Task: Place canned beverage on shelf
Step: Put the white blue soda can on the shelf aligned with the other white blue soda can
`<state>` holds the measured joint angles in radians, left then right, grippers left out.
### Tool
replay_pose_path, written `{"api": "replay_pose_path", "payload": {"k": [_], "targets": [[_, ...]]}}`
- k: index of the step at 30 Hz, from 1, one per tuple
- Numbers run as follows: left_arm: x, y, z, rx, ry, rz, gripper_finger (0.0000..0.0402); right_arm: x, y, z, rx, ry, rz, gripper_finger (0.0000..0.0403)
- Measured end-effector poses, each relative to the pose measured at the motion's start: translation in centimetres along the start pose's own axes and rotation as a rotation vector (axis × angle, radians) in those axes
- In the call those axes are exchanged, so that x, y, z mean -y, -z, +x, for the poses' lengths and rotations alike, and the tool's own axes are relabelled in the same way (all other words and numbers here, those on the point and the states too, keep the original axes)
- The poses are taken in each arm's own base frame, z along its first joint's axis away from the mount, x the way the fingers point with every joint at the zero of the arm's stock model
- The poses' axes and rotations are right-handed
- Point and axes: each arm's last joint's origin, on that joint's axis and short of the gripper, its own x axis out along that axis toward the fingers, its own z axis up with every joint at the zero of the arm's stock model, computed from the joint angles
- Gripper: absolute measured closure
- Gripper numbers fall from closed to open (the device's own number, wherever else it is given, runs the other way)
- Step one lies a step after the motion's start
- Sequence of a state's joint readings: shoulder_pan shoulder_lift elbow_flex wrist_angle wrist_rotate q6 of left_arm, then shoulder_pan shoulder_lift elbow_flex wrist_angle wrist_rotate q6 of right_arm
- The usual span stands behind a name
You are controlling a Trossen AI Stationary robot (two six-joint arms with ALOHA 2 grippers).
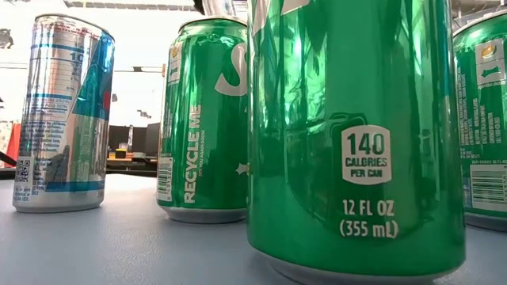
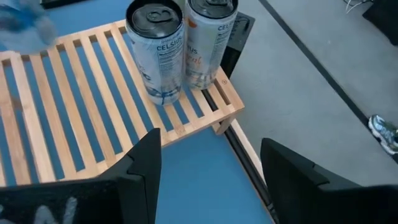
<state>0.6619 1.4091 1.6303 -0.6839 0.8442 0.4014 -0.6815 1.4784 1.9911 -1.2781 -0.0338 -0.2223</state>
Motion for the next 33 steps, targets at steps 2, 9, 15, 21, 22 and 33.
{"api": "replay_pose_path", "payload": {"k": [2, 9, 15, 21, 22, 33], "targets": [[-1.7, 0.2, 0.3, -0.007, 0.005, 0.006, 0.0146, 0.0, 0.0, 0.0, 0.000, -0.001, 0.019, 0.0182], [-6.4, 0.6, 1.6, -0.041, 0.059, 0.040, 0.0146, 0.0, 0.0, 0.0, 0.000, -0.001, 0.047, 0.0182], [-8.0, 1.0, 2.7, -0.111, 0.117, 0.117, 0.0146, 0.0, 0.0, 0.0, 0.000, -0.001, 0.050, 0.0182], [-9.3, 2.3, 4.0, -0.212, 0.116, 0.142, 0.0146, 0.0, 0.0, 0.0, 0.000, -0.001, 0.065, 0.0182], [-9.4, 2.5, 4.1, -0.220, 0.115, 0.148, 0.0146, 0.0, 0.0, 0.0, 0.000, -0.001, 0.065, 0.0182], [-9.2, 2.7, 4.8, -0.262, 0.111, 0.167, 0.0138, 0.0, 0.0, 0.0, -0.001, 0.004, 0.065, 0.0182]]}}
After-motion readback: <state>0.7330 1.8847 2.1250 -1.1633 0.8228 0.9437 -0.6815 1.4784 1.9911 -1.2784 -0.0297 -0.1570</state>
